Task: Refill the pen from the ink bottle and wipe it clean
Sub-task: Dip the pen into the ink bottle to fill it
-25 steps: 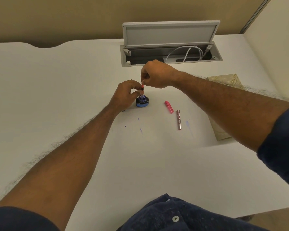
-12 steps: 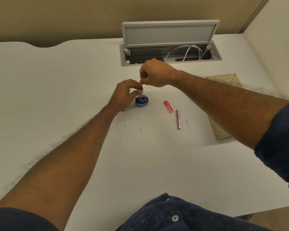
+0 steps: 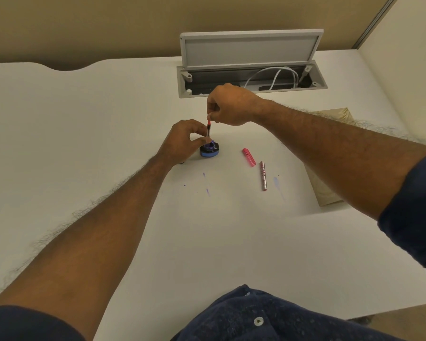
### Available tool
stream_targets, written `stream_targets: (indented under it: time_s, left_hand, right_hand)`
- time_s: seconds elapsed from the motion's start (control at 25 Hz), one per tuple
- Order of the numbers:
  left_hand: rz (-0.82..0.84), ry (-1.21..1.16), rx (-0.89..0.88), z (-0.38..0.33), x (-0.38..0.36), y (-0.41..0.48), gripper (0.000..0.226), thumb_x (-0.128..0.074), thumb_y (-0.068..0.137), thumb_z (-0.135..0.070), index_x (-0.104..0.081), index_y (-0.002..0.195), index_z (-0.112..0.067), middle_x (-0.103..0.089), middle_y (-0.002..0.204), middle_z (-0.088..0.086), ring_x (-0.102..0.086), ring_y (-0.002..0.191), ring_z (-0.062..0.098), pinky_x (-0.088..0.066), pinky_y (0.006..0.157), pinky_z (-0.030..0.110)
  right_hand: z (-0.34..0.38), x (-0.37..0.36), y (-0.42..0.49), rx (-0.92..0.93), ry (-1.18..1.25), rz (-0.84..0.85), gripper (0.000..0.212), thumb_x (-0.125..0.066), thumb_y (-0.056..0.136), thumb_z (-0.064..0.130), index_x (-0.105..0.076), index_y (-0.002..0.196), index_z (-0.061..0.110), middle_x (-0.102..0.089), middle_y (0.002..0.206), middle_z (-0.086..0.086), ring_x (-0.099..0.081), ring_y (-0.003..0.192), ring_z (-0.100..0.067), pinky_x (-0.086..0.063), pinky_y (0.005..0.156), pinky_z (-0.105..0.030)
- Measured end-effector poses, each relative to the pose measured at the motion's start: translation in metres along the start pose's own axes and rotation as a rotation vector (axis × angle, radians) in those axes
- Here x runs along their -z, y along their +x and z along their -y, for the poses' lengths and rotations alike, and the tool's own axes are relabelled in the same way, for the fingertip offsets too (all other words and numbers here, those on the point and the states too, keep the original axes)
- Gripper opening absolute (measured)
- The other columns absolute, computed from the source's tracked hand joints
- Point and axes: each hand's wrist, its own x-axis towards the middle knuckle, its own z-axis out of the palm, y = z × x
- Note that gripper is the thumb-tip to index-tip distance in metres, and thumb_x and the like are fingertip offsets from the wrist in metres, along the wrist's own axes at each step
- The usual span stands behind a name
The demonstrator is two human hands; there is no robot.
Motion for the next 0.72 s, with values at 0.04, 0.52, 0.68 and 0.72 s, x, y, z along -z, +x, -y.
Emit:
stream_targets:
  time_s: [0.04, 0.52, 0.68, 0.72]
  left_hand:
    - [0.001, 0.004, 0.000, 0.0003, 0.0002, 0.0001, 0.022, -0.070, 0.085, -0.023, -0.073, 0.102, -0.011, -0.067, 0.119, 0.003, -0.058, 0.110, 0.019, -0.046, 0.098, 0.040]
    - [-0.033, 0.007, -0.007, -0.0020, -0.0007, -0.0010, 0.018, -0.072, 0.083, -0.021, -0.074, 0.096, -0.009, -0.068, 0.117, 0.005, -0.058, 0.108, 0.019, -0.043, 0.097, 0.036]
    - [-0.034, 0.030, 0.003, -0.0017, -0.0016, -0.0027, 0.019, -0.073, 0.082, -0.022, -0.075, 0.096, -0.009, -0.067, 0.118, 0.004, -0.058, 0.109, 0.019, -0.041, 0.096, 0.033]
    - [-0.036, 0.028, -0.001, -0.0016, -0.0016, -0.0031, 0.019, -0.074, 0.082, -0.022, -0.075, 0.095, -0.008, -0.067, 0.118, 0.004, -0.057, 0.109, 0.019, -0.040, 0.095, 0.032]
  right_hand:
    - [0.0003, 0.0010, 0.0002, 0.000, -0.002, -0.003, 0.021, -0.059, 0.094, 0.020, -0.067, 0.108, 0.006, -0.070, 0.105, -0.010, -0.062, 0.089, -0.019, -0.046, 0.079, -0.028]
    - [0.0040, 0.0030, -0.0001, 0.007, -0.006, 0.007, 0.026, -0.061, 0.093, 0.023, -0.067, 0.110, 0.005, -0.070, 0.105, -0.011, -0.059, 0.084, -0.017, -0.046, 0.078, -0.028]
    - [0.0060, 0.0001, -0.0016, 0.008, -0.035, -0.005, 0.027, -0.061, 0.093, 0.024, -0.067, 0.109, 0.003, -0.070, 0.104, -0.012, -0.057, 0.081, -0.017, -0.046, 0.078, -0.028]
    - [0.0064, -0.0001, -0.0020, 0.011, -0.045, -0.006, 0.026, -0.061, 0.093, 0.024, -0.067, 0.109, 0.003, -0.070, 0.105, -0.012, -0.057, 0.081, -0.017, -0.046, 0.078, -0.029]
